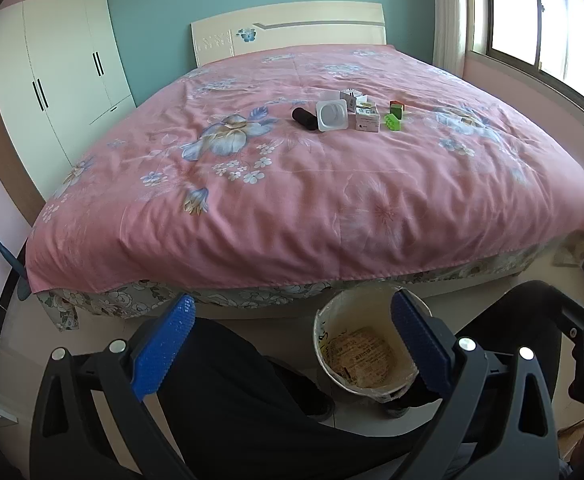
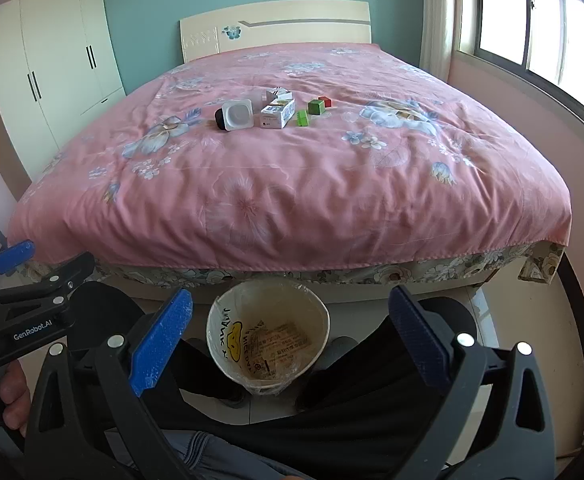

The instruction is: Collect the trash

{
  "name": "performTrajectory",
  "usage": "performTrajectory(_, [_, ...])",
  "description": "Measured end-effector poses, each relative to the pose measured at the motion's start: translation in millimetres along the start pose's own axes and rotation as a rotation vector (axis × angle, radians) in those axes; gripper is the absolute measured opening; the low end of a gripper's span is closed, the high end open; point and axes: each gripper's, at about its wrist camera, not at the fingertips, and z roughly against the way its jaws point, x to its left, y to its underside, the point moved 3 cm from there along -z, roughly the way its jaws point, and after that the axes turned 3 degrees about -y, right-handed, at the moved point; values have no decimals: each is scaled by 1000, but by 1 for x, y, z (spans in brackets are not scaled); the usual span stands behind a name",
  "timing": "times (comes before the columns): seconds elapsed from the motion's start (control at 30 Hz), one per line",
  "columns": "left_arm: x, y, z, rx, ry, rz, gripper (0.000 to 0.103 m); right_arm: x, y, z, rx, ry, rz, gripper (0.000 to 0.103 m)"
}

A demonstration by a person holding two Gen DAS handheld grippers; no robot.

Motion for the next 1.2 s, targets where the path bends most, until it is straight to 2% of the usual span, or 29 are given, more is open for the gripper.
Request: performTrajectory(1.2, [-2, -5, -3, 31, 18, -6, 100, 4, 0, -5, 19, -41, 21, 97])
